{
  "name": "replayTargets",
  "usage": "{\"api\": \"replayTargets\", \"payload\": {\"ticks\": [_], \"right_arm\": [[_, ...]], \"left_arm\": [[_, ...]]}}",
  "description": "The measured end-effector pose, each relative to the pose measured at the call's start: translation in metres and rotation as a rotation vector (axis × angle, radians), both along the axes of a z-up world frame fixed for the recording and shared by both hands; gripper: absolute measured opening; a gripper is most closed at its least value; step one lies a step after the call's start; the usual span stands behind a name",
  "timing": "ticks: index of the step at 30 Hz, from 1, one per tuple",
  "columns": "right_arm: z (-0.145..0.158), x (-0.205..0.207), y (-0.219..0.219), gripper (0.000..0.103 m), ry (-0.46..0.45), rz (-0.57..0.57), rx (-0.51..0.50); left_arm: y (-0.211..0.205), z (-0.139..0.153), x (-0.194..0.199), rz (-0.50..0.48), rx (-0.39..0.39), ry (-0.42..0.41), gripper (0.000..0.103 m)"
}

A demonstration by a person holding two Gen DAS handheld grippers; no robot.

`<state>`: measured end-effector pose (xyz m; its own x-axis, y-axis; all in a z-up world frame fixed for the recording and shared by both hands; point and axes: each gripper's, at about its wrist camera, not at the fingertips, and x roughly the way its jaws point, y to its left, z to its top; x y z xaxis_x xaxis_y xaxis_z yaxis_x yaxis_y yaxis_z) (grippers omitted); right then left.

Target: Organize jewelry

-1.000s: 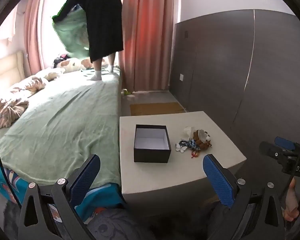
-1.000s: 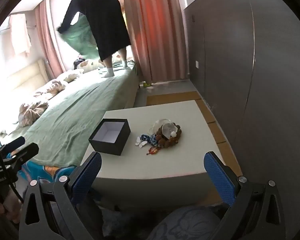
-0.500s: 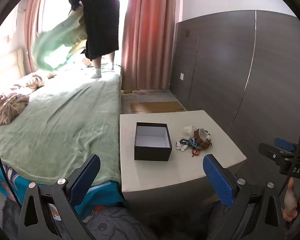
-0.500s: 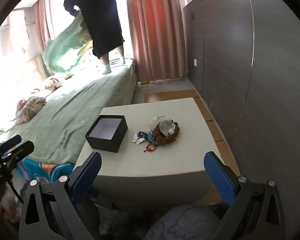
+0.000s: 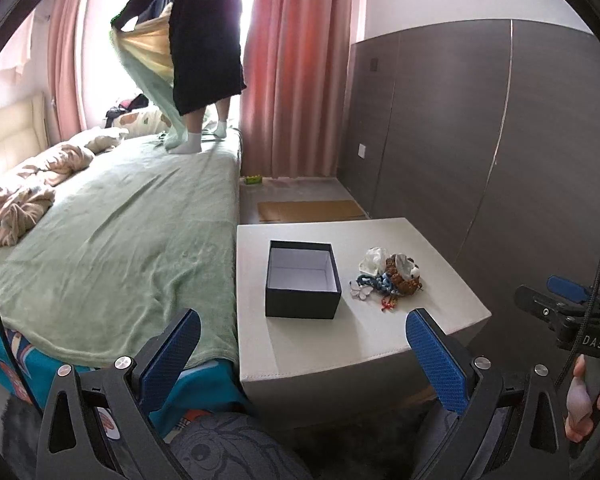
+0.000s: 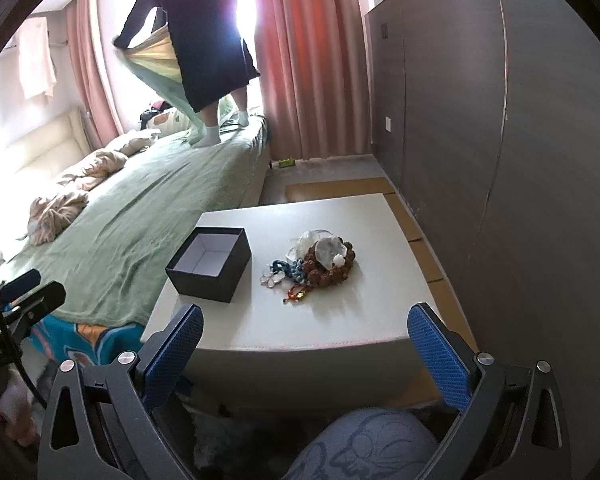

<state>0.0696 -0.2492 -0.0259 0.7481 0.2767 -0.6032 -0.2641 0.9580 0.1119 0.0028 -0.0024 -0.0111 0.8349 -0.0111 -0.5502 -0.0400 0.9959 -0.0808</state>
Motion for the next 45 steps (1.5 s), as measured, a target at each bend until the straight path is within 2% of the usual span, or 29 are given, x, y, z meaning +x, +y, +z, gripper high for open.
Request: {"api": "replayTargets", "payload": {"ticks": [45], "right_arm": [[0.0077,-0.001,0.0006,0.103,-0.014,-0.005,-0.022]], "left_arm": [[0.0077,-0.0013,-0.0027,0.005,-0.012,0.006,0.102]]}}
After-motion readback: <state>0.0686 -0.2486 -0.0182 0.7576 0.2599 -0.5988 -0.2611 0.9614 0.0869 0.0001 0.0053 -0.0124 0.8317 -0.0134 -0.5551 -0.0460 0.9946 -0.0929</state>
